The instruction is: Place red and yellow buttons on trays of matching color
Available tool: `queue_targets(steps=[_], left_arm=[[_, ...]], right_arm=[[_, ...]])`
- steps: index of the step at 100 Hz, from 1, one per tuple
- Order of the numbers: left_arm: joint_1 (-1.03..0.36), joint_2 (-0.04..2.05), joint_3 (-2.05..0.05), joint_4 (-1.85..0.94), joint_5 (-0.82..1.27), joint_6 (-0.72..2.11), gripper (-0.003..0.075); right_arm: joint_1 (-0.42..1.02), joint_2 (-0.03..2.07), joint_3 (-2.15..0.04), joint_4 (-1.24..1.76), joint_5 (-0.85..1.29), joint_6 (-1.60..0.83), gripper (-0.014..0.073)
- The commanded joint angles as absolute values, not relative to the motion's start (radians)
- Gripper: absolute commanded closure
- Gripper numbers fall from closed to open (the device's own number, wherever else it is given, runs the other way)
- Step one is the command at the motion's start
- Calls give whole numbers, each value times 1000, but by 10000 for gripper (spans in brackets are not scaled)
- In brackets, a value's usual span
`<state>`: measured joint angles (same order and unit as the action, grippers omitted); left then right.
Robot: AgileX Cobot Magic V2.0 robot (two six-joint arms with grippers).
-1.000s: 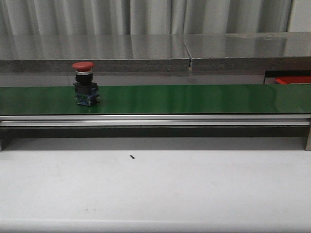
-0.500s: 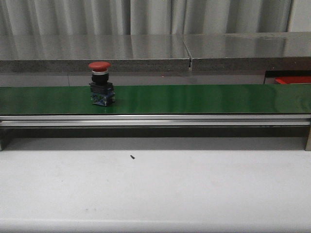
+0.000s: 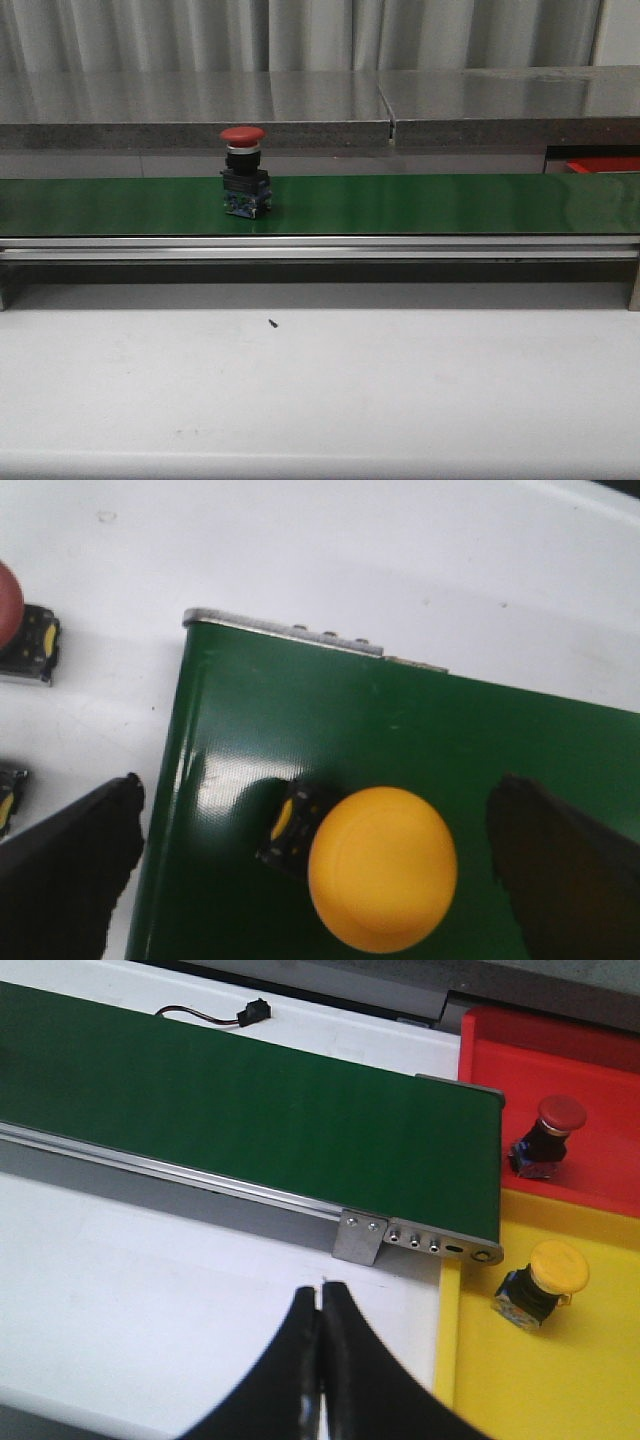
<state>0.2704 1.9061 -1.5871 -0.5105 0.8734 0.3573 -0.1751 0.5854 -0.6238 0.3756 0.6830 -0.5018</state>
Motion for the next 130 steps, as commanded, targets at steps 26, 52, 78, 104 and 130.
queue_targets(steps=[26, 52, 78, 104, 130], left_arm=[[167, 1643, -1567, -576, 737, 482, 71], [62, 1351, -1279, -576, 489, 558, 71], [-2, 1069, -935, -616, 400, 561, 71], [-8, 796, -702, -645, 385, 561, 120], [-8, 580, -622, -645, 435, 561, 512]], right_arm=[[-172, 584, -648, 394, 624, -508, 660], [-172, 584, -648, 394, 624, -508, 660], [-172, 584, -648, 394, 624, -508, 660], [-172, 584, -648, 394, 614, -508, 660], [-172, 584, -648, 394, 597, -508, 660]])
